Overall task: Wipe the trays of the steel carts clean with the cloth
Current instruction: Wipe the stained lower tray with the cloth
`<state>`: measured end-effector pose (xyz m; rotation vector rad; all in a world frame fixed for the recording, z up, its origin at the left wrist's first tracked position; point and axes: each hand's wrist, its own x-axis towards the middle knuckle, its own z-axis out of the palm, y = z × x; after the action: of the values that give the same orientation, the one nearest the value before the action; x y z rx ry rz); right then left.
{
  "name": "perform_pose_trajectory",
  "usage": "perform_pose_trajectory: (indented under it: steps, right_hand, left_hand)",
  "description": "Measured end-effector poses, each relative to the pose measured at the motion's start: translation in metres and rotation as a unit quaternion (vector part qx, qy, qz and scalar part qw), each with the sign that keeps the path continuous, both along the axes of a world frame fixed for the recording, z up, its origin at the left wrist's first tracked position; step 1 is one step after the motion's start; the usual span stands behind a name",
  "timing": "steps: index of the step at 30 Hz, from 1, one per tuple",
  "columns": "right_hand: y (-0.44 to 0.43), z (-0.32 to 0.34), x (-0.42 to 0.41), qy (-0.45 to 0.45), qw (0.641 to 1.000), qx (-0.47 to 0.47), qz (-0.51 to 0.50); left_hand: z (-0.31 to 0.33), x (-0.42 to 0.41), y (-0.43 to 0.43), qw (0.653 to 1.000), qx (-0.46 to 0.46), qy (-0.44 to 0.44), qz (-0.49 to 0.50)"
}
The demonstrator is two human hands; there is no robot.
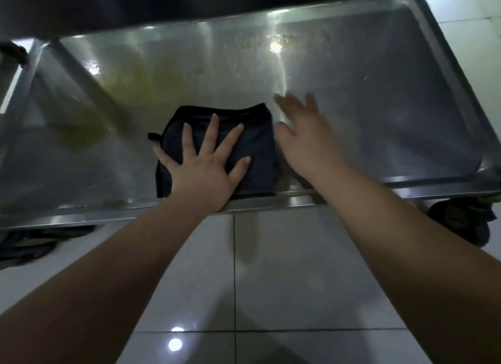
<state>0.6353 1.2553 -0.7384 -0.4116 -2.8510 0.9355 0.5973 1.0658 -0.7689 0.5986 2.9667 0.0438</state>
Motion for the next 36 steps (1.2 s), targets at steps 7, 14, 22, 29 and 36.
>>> perform_pose_trajectory:
  steps: [7, 14, 22, 29, 36]
  right_hand:
    - [-0.06, -0.017, -0.035, -0.057, 0.994, 0.064, 0.068]
    - [-0.071, -0.025, -0.034, -0.11, 0.967, 0.218, 0.073]
    - [-0.093, -0.024, -0.035, -0.078, 0.978, 0.17, 0.093]
    - [-0.096, -0.028, -0.036, -0.089, 0.973, 0.194, 0.085]
    - [-0.096, -0.026, -0.041, -0.095, 0.971, 0.199, 0.087]
  left_hand:
    - [0.007, -0.01, -0.072, 0.999, -0.026, -0.025, 0.038]
    - [0.007, -0.007, -0.08, 0.998, -0.044, -0.025, 0.047]
    - [0.002, 0.007, -0.062, 0.997, -0.016, -0.043, 0.06]
    - [0.002, -0.113, -0.048, 0.995, -0.017, -0.024, 0.092]
    - [0.004, -0.184, -0.03, 0.994, -0.036, -0.063, 0.083]
